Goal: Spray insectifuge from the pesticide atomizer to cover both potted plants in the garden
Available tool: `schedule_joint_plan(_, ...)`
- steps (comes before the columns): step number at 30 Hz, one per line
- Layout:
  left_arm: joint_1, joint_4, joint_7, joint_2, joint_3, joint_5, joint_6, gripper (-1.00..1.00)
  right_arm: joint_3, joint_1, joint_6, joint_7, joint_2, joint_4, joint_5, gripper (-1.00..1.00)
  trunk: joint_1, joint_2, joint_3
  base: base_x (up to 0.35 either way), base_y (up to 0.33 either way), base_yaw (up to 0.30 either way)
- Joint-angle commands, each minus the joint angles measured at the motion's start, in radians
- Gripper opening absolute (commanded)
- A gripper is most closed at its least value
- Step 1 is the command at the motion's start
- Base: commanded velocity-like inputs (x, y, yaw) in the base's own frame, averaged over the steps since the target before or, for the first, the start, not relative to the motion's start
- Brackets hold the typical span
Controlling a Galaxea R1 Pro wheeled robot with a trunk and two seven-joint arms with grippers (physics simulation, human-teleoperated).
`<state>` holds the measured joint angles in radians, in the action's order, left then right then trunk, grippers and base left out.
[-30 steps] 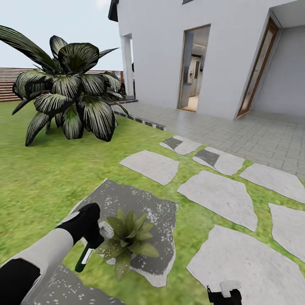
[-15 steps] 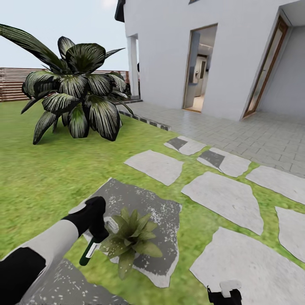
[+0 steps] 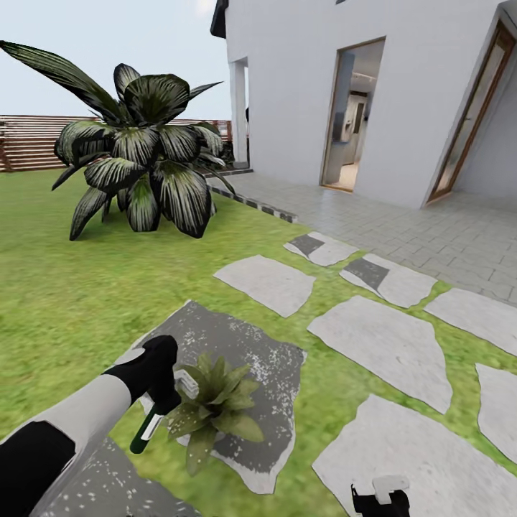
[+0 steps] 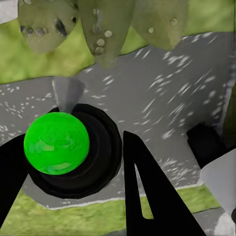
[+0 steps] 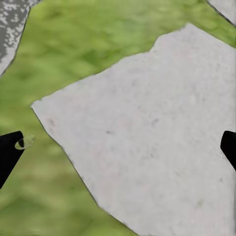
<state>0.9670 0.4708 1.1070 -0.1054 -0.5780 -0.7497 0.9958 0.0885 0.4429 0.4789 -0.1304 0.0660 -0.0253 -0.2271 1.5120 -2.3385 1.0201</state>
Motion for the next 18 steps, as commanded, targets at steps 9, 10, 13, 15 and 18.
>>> schedule_joint_plan(9,0.000,0.002,0.007,-0.001,-0.003,-0.008,0.006,-1.00,0.008,0.000,0.003,-0.003,0.000,0.001,-0.011,1.00,0.000,0.000,0.001,0.257,-0.152,0.110)
schedule_joint_plan(10,0.000,0.002,0.007,-0.001,-0.003,-0.008,0.006,-1.00,0.008,0.000,0.003,-0.003,0.000,0.001,-0.011,1.00,0.000,0.000,0.001,0.289,-0.129,0.002)
schedule_joint_plan(13,-0.001,0.002,0.005,-0.003,-0.003,-0.009,0.006,-1.00,0.008,0.000,0.003,-0.003,0.000,0.001,-0.011,1.00,0.000,0.000,0.001,0.264,-0.136,0.108)
schedule_joint_plan(15,0.001,0.002,0.005,-0.004,-0.002,-0.009,0.006,-1.00,0.008,0.000,0.003,-0.003,0.000,0.001,-0.011,1.00,0.000,0.000,0.001,0.095,-0.061,0.262)
schedule_joint_plan(18,0.001,0.003,0.005,-0.003,-0.002,-0.010,0.006,-1.00,0.008,0.000,0.003,-0.003,0.000,0.001,-0.011,1.00,0.000,0.000,0.001,0.028,-0.018,0.272)
